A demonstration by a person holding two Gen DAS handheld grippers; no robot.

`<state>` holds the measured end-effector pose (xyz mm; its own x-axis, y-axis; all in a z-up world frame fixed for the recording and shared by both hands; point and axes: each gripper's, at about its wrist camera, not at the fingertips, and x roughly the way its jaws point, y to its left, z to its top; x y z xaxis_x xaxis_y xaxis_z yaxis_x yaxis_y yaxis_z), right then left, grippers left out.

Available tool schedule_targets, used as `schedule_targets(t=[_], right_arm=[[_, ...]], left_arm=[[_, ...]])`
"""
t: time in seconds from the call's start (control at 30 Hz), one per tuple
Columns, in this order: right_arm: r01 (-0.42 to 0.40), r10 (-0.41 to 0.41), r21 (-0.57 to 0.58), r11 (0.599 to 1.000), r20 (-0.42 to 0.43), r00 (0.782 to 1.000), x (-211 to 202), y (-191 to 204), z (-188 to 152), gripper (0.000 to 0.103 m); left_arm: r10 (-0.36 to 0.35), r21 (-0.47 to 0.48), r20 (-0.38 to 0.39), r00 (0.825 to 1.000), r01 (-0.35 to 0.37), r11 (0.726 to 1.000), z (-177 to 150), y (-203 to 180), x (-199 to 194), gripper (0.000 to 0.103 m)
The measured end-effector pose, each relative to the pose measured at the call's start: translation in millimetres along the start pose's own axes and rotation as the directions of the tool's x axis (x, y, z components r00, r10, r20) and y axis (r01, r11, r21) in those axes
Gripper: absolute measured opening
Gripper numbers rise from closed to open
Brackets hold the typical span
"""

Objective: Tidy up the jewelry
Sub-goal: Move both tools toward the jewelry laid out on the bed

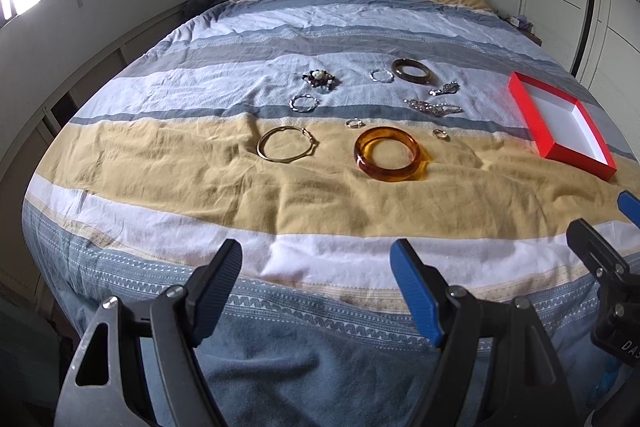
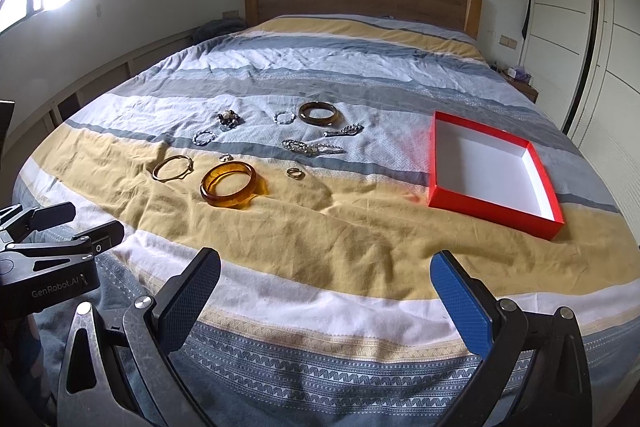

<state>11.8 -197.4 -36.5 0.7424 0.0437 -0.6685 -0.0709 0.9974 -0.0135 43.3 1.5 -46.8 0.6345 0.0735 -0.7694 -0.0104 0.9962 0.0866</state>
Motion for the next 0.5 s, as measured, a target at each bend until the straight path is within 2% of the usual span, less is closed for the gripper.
schedule_targets(t=[0.2, 0.33, 0.5], right_arm=[[-0.043, 0.043, 0.011, 0.999, -0.029, 0.999, 15, -2, -2, 0.103], [-0.075, 0.075, 0.017, 0.997, -0.049, 0.996, 26, -2, -4, 0.102], [-0.102, 0.104, 0.030, 0.994, -0.076, 0.992, 38, -3, -1, 0.096]], left_arm=[[0.034, -0.035, 0.004, 0.999, -0.033, 0.999, 3, 10, 11, 0.075], [0.042, -0.056, -0.024, 0.999, -0.044, 0.998, 4, 21, 23, 0.075], [0.046, -0.080, -0.041, 0.998, -0.049, 0.996, 6, 35, 34, 0.075]])
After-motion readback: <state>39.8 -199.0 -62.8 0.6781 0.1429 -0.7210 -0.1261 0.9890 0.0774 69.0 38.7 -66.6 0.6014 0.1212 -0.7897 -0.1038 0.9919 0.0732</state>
